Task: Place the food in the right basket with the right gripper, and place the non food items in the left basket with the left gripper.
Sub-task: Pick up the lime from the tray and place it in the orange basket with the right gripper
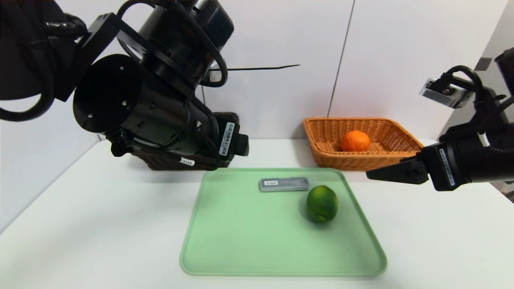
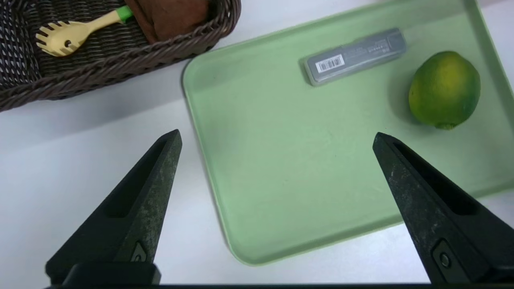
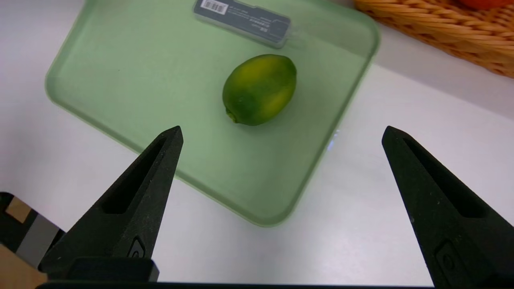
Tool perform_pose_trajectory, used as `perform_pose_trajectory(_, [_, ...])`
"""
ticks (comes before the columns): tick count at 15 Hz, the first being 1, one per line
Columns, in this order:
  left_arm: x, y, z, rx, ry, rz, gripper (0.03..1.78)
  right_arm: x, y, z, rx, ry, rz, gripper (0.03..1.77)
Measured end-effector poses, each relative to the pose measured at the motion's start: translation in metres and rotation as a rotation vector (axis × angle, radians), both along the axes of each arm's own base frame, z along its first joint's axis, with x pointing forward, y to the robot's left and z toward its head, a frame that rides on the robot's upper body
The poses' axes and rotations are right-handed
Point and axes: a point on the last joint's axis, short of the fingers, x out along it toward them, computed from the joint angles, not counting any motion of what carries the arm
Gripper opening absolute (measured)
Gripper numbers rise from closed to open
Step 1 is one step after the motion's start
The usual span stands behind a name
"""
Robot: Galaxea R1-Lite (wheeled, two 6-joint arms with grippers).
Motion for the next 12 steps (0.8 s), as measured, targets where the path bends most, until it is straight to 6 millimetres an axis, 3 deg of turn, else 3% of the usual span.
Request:
perform_pose_trajectory(5, [-0.009, 0.004, -0.008, 0.031, 0.024, -0.014, 1.69, 0.022, 0.028, -0.015, 0.024, 0.121, -0.039, 1.71])
perform_pose_trajectory(12, [-0.009, 0.004, -0.01, 0.033, 0.027, -0.016, 1.69, 0.053, 0.078, -0.062, -0.14, 0.225, -0.091, 1.71])
